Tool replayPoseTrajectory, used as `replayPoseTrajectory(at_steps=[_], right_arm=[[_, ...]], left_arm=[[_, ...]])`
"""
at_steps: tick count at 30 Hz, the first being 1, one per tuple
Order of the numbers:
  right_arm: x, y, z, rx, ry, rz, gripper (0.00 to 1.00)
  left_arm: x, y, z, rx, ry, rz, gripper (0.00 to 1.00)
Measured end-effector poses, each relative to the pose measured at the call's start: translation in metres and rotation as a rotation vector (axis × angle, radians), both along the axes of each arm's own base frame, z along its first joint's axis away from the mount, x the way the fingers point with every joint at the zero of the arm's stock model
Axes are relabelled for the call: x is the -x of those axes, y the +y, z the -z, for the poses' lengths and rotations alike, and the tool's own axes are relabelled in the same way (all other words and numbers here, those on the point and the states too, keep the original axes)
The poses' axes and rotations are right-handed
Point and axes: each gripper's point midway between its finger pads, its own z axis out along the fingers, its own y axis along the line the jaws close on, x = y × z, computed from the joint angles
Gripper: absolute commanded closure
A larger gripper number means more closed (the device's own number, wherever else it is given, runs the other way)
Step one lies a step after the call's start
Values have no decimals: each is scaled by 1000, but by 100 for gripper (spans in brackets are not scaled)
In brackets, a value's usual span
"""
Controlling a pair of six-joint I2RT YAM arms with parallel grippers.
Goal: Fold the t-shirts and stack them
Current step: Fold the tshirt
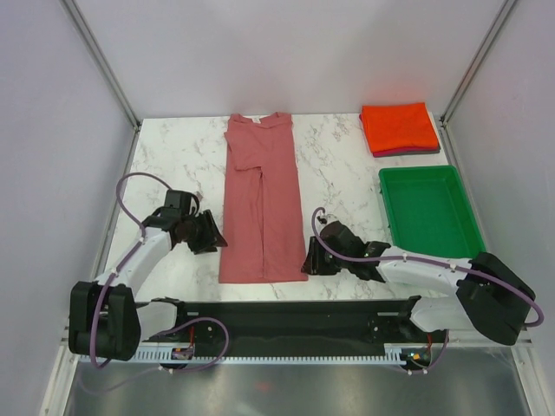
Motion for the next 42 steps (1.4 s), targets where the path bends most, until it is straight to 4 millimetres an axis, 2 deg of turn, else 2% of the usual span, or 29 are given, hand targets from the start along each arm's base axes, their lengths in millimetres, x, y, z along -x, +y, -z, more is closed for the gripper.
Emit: replayPoseTrajectory(at_steps=[5,13,16,18,19,21,22,25,31,32,34,42], right_arm=[[13,0,10,12,22,-2,58],[9,-6,23,54,38,52,60],[7,-3,24,48,37,53,61],[7,-1,24,41,37,55,66],[6,-1,24,42,37,56,75],[7,-2,25,45,40,58,85],[8,-3,26,47,42,59,93],[10,-6,28,49,47,65,100],[11,-15,27,59,28,83,100],[11,-17,27,64,26,86,100],[12,-20,27,66,20,90,100],[20,-42,27,110,-3,95,100]], left_arm=[[4,-2,-2,18,-15,2,52],[30,1,22,13,37,1,52],[37,1,25,14,37,1,52],[37,1,24,14,31,1,52],[37,1,24,15,29,1,52],[37,1,25,14,31,2,52],[38,1,25,14,32,2,52],[38,1,25,14,33,5,52],[32,-7,9,25,-39,36,52],[31,-8,6,28,-57,42,43],[33,-16,1,69,-45,-5,45],[66,-45,18,65,66,-59,51]])
